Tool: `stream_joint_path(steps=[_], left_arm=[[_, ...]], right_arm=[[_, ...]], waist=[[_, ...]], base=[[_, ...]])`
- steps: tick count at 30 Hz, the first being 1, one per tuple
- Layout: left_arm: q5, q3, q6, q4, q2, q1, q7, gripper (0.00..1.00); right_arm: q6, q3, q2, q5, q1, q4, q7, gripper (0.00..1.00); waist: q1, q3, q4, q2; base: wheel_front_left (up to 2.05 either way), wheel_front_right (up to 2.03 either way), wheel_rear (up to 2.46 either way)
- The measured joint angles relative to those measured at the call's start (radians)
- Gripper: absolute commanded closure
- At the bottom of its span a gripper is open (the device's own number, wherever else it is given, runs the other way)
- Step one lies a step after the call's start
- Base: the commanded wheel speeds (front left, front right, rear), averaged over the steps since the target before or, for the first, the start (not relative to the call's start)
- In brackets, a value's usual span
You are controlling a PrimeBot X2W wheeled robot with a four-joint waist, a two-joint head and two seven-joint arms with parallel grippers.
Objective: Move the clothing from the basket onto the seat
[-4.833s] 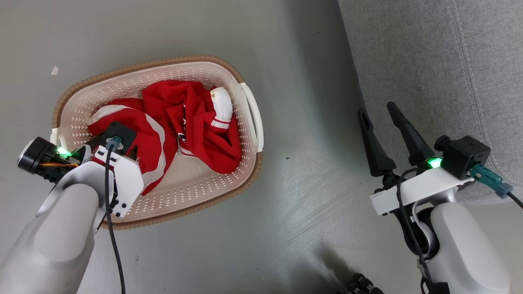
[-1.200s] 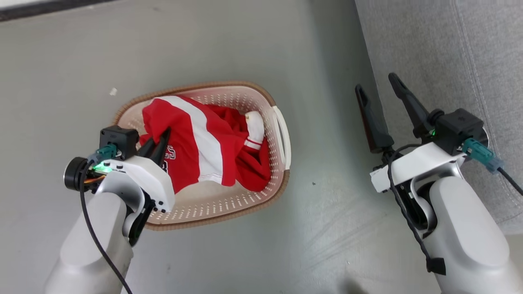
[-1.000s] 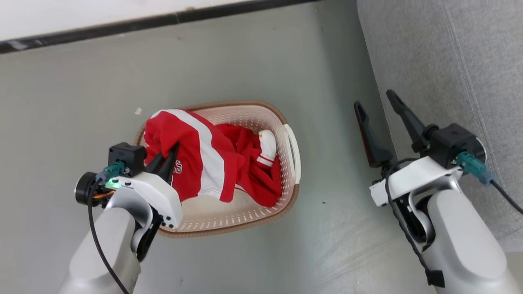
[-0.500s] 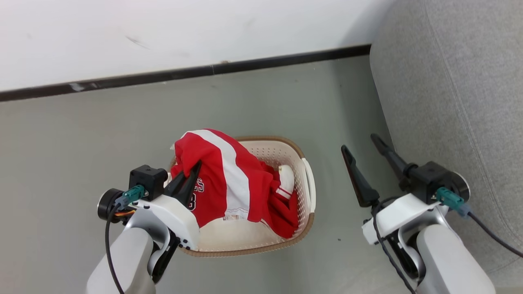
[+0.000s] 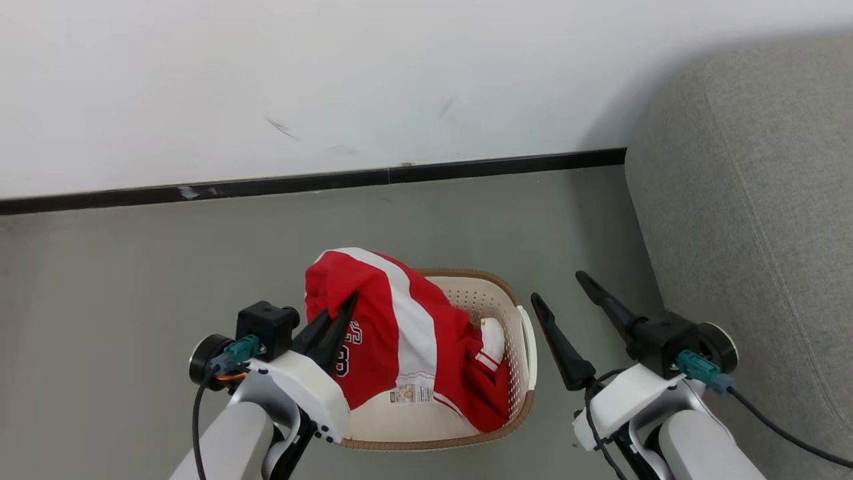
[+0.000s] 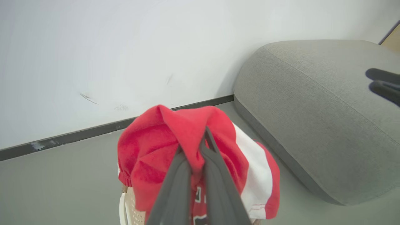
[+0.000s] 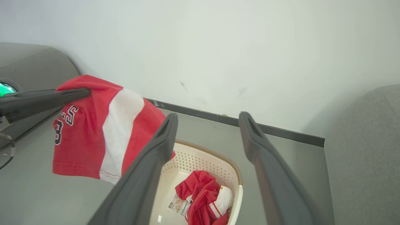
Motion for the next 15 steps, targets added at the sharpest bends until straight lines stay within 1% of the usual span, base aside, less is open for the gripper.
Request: stream_joint_path(steps=[9,15], left_arm=[[-0.013,-0.083,-0.003,-0.039,0.003,0.010,0.000,1.00],[-0.039,-0.135,-0.003,-0.066,0.023,0.010,0.007,1.00]], right_arm=[[0.000,0.095,-0.007,0.000,0.030,-0.002,0.000,0.00],[0.000,0.168,-0.014,0.000,0.030,-0.006,0.000,0.00]], waist=[[0.0000,-0.064,0.032,0.0000],[0.0000,-0.097,0.045,0.0000]], base=[[0.00,0.00,0.00],[0.00,0.00,0.00]])
